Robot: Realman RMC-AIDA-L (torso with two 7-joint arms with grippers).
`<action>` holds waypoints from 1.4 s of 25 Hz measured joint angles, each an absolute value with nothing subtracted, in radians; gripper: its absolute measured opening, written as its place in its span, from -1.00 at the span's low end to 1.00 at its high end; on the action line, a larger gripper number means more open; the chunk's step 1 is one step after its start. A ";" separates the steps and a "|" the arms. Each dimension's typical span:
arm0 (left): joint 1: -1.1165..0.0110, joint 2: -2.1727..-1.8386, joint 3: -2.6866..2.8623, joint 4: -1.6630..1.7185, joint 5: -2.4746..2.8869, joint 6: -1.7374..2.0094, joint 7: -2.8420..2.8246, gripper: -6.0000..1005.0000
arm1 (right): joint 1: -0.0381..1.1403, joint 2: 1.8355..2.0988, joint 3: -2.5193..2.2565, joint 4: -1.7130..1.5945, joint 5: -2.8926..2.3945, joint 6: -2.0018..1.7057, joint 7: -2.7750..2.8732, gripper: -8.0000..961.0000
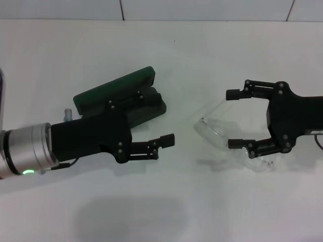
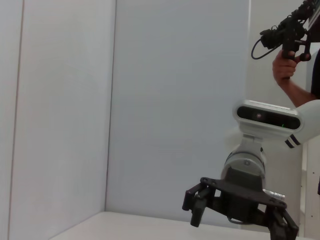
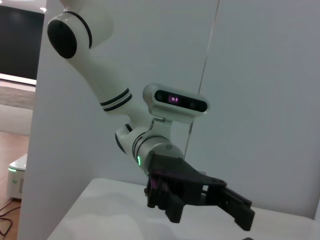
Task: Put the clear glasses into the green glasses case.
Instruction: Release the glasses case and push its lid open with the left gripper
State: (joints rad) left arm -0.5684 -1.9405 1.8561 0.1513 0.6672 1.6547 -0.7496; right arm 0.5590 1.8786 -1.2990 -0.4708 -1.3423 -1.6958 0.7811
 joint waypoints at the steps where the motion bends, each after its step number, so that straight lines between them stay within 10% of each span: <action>1: -0.571 -1.939 1.855 0.152 0.667 1.655 -0.750 0.76 | 0.560 1.879 -1.299 -0.470 -1.342 -1.696 0.781 0.78; 28: -0.690 -1.797 1.792 0.434 1.046 1.025 -1.399 0.75 | 0.513 1.878 -1.301 -0.477 -1.342 -1.703 0.778 0.78; 35: -0.591 -1.865 1.496 0.640 1.480 0.995 -1.550 0.74 | 0.513 1.878 -1.303 -0.477 -1.346 -1.700 0.771 0.77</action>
State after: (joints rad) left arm -0.5905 -1.8651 1.4958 0.6399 1.4799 0.9951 -1.5504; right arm 0.5128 1.8776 -1.3029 -0.4772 -1.3465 -1.6996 0.7712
